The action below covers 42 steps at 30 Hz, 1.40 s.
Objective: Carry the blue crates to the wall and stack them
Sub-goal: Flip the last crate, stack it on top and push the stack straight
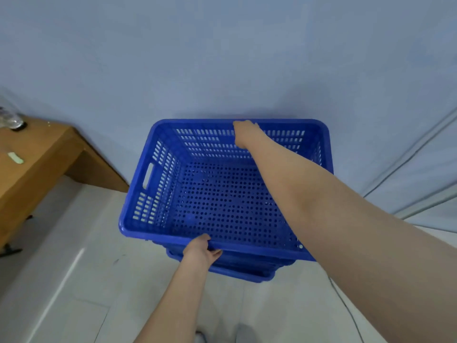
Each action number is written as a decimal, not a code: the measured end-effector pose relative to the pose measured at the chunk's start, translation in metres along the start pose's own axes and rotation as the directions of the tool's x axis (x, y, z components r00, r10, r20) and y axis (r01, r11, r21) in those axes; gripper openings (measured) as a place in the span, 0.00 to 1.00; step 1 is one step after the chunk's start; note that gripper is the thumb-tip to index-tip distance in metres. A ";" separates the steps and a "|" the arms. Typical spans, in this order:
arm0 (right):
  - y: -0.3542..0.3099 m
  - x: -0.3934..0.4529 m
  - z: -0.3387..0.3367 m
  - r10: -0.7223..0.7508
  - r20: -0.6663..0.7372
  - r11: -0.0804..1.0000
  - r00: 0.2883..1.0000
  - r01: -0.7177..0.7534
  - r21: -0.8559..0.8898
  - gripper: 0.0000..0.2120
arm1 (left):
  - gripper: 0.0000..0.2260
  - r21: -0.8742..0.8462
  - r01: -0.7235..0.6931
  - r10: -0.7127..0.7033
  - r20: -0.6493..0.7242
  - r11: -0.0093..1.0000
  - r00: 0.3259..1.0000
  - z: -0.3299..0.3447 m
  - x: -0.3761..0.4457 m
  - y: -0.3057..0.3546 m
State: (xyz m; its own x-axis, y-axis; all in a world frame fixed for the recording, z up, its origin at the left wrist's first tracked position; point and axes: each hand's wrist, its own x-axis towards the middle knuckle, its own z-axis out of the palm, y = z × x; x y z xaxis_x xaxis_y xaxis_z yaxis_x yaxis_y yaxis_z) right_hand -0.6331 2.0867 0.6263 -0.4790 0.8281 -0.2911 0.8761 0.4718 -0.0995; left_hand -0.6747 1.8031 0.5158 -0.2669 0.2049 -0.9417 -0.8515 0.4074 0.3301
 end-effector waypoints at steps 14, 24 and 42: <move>0.072 -0.118 0.033 0.279 -0.132 0.959 0.951 -0.268 0.094 0.26 | 0.30 0.848 -0.036 -0.161 0.142 0.529 0.977 -0.020 -0.029 0.048; 0.059 -0.185 0.043 0.514 0.035 0.804 0.857 -0.496 0.327 0.09 | 0.20 0.964 -0.230 -0.096 0.219 -0.129 0.971 -0.014 -0.059 0.133; 0.126 -0.178 0.056 0.733 0.034 0.627 0.679 -0.694 0.353 0.35 | 0.31 0.952 -0.272 0.711 0.287 -0.139 0.642 -0.018 0.052 0.250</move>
State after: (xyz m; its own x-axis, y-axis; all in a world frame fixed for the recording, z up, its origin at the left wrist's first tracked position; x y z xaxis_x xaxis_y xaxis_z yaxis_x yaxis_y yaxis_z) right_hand -0.4345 1.9816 0.6121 0.3190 0.8981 -0.3028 0.9012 -0.3864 -0.1965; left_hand -0.9096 1.8998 0.5484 -0.6473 0.6767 -0.3509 0.6205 0.7351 0.2730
